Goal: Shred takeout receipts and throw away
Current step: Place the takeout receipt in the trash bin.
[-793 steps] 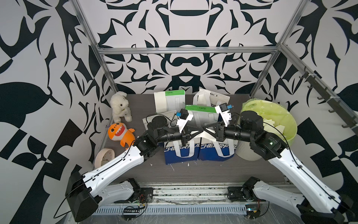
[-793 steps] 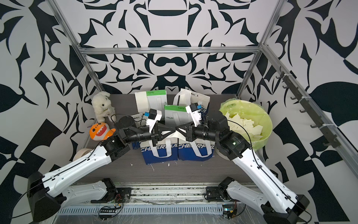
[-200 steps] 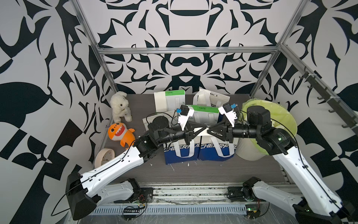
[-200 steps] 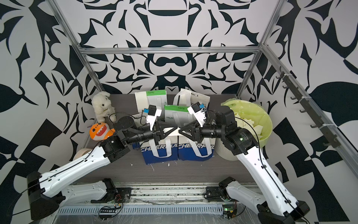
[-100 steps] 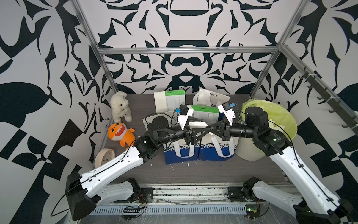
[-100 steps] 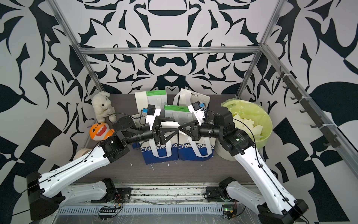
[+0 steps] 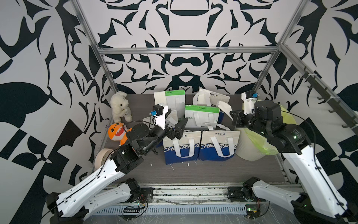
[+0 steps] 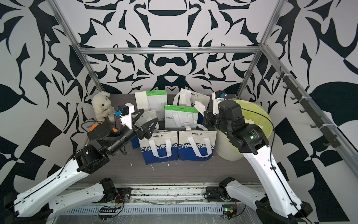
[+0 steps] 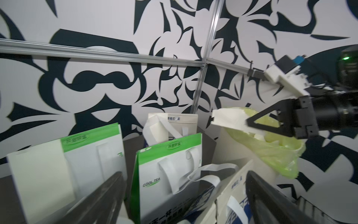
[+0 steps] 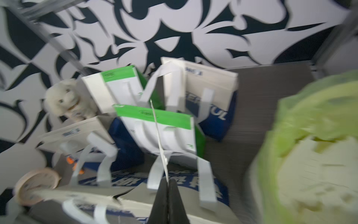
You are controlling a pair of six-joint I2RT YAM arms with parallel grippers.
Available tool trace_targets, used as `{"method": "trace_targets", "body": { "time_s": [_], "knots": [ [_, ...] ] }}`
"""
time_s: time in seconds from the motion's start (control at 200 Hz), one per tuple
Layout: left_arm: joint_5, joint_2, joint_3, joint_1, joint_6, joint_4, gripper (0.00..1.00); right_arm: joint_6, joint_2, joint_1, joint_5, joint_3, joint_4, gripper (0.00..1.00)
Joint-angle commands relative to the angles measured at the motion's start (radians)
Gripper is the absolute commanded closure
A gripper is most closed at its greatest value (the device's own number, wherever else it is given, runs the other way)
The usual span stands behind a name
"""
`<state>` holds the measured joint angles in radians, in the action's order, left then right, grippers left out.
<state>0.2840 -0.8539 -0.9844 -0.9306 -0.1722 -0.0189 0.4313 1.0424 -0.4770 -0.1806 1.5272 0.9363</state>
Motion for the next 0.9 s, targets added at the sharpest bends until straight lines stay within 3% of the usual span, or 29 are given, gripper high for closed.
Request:
{"method": "trace_targets", "body": {
  "time_s": [0.0,0.16,0.345,0.43,0.555,0.755,0.895],
  "knots": [
    [0.096,0.023,0.01,-0.001,0.04,-0.088,0.01,0.045,-0.012,0.011,-0.312,0.073,0.149,1.0],
    [0.098,0.045,0.039,-0.001,0.056,-0.098,0.01,0.021,0.03,0.14,-0.395,0.121,0.302,1.0],
    [0.078,0.05,0.063,0.0,0.06,-0.11,0.01,-0.056,0.064,0.437,-0.133,0.101,0.321,1.0],
    [0.072,0.052,0.065,0.0,0.07,-0.114,0.01,-0.074,0.088,0.469,-0.036,0.092,0.324,0.58],
    [0.072,0.049,0.051,0.0,0.112,-0.139,0.01,-0.068,0.111,0.47,0.039,0.098,0.325,0.31],
    [0.064,0.022,0.011,0.0,0.193,-0.18,0.01,-0.087,0.131,0.47,0.098,0.152,0.299,0.3],
    [0.061,-0.06,-0.065,0.033,0.193,-0.216,0.01,-0.117,0.123,0.47,0.359,0.168,0.155,0.39]
  ]
}}
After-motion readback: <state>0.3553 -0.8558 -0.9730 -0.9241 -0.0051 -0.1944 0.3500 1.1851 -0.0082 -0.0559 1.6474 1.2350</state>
